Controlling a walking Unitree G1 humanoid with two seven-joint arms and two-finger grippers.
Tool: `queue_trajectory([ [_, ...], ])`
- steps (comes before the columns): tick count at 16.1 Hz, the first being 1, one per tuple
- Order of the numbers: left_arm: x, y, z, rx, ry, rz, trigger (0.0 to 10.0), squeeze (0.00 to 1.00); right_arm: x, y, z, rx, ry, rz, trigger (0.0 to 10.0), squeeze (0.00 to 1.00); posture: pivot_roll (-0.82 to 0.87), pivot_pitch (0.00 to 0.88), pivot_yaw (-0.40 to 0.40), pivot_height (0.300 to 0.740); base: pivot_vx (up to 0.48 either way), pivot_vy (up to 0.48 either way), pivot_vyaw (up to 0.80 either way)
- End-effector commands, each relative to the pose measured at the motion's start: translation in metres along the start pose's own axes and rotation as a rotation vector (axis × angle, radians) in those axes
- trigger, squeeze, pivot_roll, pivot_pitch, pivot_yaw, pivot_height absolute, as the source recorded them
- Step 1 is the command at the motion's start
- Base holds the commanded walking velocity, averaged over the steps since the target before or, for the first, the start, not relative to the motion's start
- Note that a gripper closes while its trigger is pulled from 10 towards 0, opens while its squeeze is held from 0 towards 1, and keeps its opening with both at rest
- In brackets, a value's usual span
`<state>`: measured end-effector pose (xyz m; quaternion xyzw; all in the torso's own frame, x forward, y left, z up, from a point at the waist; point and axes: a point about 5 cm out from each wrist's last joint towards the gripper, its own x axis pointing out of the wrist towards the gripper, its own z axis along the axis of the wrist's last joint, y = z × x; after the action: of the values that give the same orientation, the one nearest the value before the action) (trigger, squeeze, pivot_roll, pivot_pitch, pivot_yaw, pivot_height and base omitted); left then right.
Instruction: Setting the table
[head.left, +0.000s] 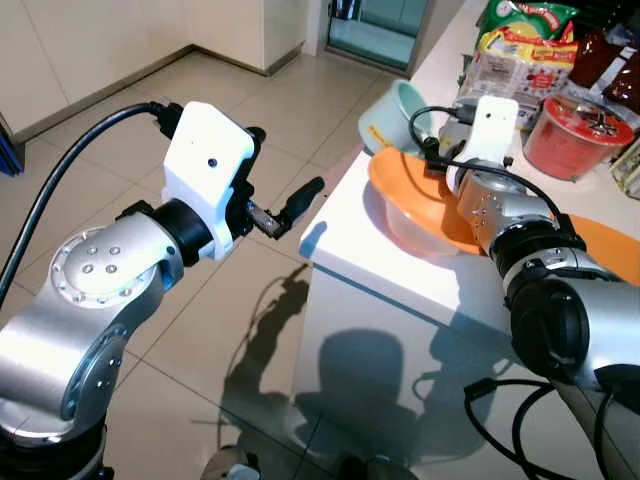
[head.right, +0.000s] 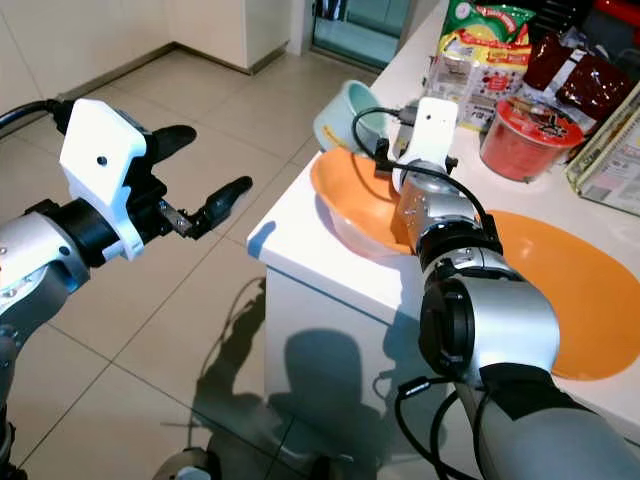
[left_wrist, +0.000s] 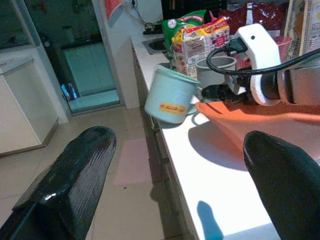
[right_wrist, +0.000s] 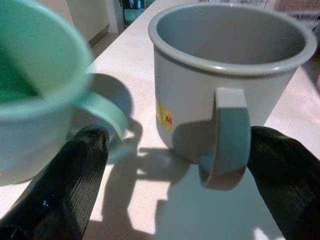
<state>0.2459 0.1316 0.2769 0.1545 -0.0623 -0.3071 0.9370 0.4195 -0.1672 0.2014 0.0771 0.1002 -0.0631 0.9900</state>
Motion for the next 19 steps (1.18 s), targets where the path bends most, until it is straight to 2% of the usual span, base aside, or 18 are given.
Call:
queue_trajectory([
  [1,-0.002,-0.002,0.004,0.006,-0.011,-0.014,10.0,0.00,0.000,-0.005,-0.010,0.041,0.050,-0.014,10.0,0.00,0.24,0.161,-0.108,0.740,0.000,0.000,0.00],
  [5,-0.001,-0.003,0.004,0.004,-0.012,-0.020,10.0,0.00,0.000,-0.011,-0.001,0.090,0.032,-0.035,10.0,0.00,0.23,0.157,-0.107,0.740,0.000,0.000,0.00],
  [7,0.000,-0.004,0.004,0.002,-0.012,-0.022,10.0,0.00,0.000,-0.015,-0.001,0.117,0.032,-0.052,4.3,0.00,0.22,0.150,-0.107,0.740,0.000,0.000,0.00],
  [8,0.000,-0.004,0.005,0.002,-0.013,-0.022,10.0,0.00,0.000,-0.017,0.000,0.134,0.032,-0.061,0.6,0.00,0.22,0.150,-0.106,0.740,0.000,0.000,0.00],
  [9,0.000,-0.004,0.005,0.002,-0.014,-0.022,10.0,0.00,0.000,-0.019,0.001,0.152,0.030,-0.067,0.0,0.00,0.22,0.150,-0.106,0.740,0.000,0.000,0.00],
  [19,0.001,-0.002,0.005,0.005,-0.018,-0.019,10.0,0.00,0.001,-0.021,0.007,0.166,0.003,-0.069,0.0,0.00,0.22,0.141,-0.106,0.740,0.000,0.000,0.00],
])
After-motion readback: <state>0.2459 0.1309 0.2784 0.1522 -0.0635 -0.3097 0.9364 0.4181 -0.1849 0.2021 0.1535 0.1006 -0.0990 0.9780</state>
